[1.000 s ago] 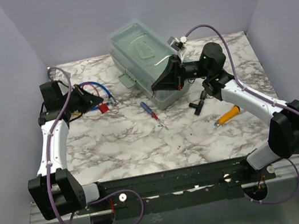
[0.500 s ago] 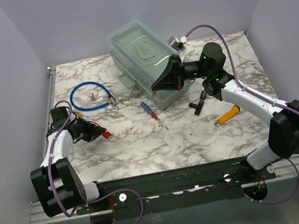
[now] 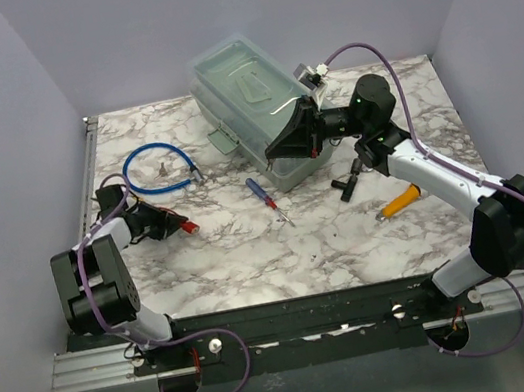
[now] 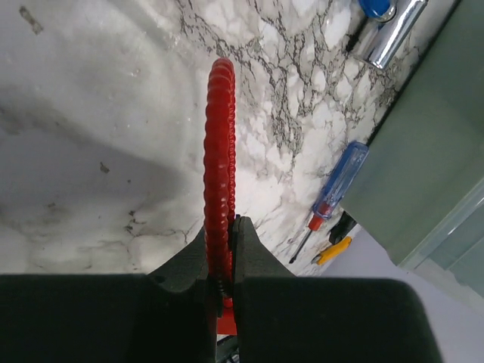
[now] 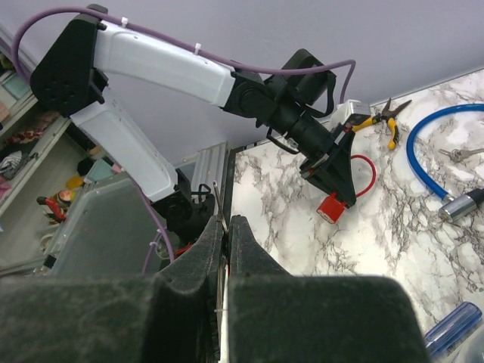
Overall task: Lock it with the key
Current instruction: Place the lock at the center of the board, then place the key at the center of the board.
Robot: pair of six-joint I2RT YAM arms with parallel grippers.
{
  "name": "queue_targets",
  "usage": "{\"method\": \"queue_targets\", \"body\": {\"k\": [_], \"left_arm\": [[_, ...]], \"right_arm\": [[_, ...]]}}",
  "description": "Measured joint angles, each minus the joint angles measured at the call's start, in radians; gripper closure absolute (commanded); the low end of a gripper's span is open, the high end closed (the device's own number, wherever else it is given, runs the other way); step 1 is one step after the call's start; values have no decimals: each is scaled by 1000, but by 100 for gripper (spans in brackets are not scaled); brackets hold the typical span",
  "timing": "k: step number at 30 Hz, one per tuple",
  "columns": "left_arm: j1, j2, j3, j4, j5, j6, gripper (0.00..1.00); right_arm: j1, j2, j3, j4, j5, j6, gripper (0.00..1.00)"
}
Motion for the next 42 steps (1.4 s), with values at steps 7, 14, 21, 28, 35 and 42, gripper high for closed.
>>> {"method": "queue_targets", "body": {"k": [7,14,21,28,35,42], "left_arm": [[-3,75,33,55,29,-23,54],[-2,76,57,12,40,1,40],[31,-23,57,-137,17,72,28],[46,-140,116,-162,75,126,20],[-106,-229,353,108,323,151,31],[-322,-299,435,388,488,164,52]], "right_arm": [[0,0,0,0,0,0,100],[0,0,0,0,0,0,100],[0,0,0,0,0,0,100],[0,0,0,9,0,2,100],[0,0,-7,85,-22,23,100],[0,0,-10,103,-55,18,100]]}}
